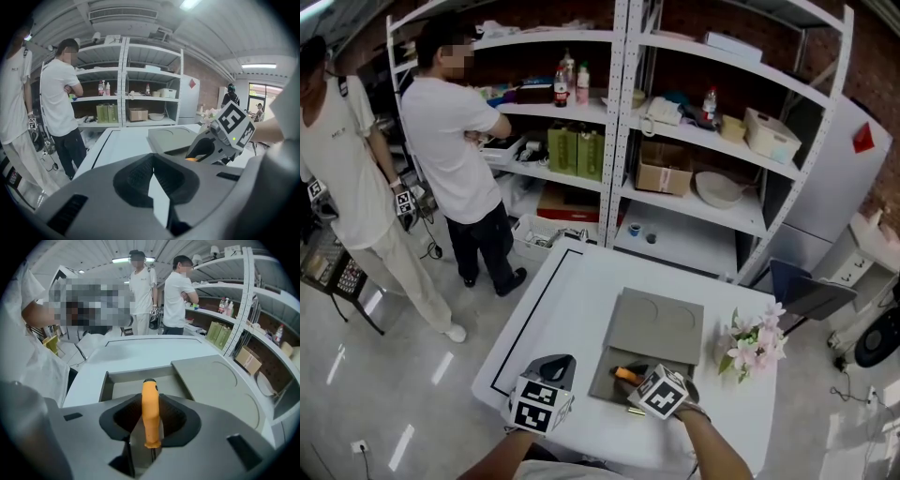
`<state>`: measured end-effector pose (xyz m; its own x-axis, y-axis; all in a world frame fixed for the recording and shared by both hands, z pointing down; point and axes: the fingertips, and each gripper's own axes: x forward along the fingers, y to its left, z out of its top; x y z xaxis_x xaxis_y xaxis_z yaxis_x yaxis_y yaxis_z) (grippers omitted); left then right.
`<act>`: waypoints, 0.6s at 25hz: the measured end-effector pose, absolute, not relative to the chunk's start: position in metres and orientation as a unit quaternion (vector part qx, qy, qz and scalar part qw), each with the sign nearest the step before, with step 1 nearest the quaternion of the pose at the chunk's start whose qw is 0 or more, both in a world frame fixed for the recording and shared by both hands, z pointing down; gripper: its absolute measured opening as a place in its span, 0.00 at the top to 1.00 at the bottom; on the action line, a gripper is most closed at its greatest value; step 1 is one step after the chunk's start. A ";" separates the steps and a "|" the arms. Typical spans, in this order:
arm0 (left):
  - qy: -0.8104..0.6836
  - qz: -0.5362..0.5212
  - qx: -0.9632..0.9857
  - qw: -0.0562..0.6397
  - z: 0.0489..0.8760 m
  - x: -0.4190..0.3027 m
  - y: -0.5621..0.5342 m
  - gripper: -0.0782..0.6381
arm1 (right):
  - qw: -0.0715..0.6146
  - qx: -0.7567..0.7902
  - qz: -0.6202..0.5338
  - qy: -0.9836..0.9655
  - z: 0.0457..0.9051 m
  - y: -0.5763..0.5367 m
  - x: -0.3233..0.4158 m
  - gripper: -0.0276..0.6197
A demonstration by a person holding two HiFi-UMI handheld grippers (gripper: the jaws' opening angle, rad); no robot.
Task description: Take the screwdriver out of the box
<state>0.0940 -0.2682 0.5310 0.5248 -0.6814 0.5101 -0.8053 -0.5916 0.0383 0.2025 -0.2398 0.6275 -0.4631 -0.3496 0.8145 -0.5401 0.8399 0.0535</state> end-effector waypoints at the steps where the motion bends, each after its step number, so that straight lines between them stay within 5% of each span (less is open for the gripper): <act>1: -0.430 0.228 0.863 0.136 0.531 0.094 -0.267 0.89 | 0.440 0.268 0.106 -0.850 0.624 -0.241 0.203 0.77; 15: -0.378 0.222 0.891 0.121 0.512 0.118 -0.262 0.89 | 0.307 0.405 0.107 -0.855 0.547 -0.253 0.216 0.78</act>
<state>0.1179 -0.2621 0.5122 0.6154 -0.6195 0.4874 -0.7270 -0.6850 0.0472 0.2160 -0.2530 0.5470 -0.4839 -0.6265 0.6110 -0.7577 0.6493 0.0658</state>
